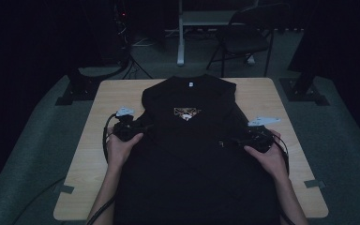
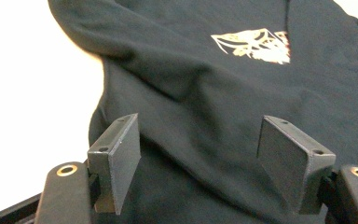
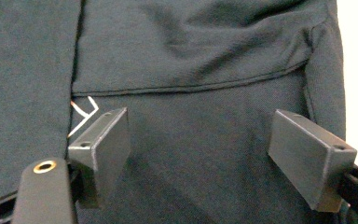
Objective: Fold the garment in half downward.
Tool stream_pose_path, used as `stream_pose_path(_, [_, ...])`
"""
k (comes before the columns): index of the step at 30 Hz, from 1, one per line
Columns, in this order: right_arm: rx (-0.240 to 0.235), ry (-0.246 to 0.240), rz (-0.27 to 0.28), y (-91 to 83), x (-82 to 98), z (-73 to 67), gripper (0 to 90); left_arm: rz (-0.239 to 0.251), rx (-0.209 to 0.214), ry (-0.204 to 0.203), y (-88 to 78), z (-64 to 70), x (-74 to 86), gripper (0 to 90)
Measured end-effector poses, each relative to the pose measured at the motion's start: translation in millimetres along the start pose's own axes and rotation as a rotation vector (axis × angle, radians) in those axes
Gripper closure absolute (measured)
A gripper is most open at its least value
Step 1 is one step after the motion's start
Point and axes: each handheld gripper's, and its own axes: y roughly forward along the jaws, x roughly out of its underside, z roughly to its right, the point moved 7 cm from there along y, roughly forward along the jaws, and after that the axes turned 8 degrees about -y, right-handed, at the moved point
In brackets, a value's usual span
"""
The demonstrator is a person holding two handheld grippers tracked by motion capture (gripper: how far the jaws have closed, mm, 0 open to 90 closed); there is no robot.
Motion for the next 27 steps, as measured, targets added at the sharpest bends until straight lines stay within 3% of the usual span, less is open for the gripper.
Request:
stream_pose_path(6, [-0.003,-0.001,-0.007,0.8,0.2,-1.8,20.4,0.018,-0.017,-0.027,18.9,-9.9,-17.6,31.1])
stream_pose_path(11, [-0.009,-0.003,-0.009,0.8,0.3,-2.9,20.4,0.021,-0.088,-0.037,29.9,-20.8,-31.3,31.1])
stream_pose_path(17, [-0.010,0.001,-0.006,0.6,0.3,-2.7,20.3,0.000,-0.128,-0.057,46.0,-32.7,-40.0,31.2])
stream_pose_path(23, [-0.013,0.004,-0.005,0.4,0.2,-2.8,20.3,-0.024,-0.136,-0.074,56.6,-43.5,-39.6,31.2])
stream_pose_path(27, [-0.015,0.004,-0.007,0.7,0.2,-2.6,20.3,-0.012,-0.130,-0.089,59.5,-46.4,-40.8,31.2])
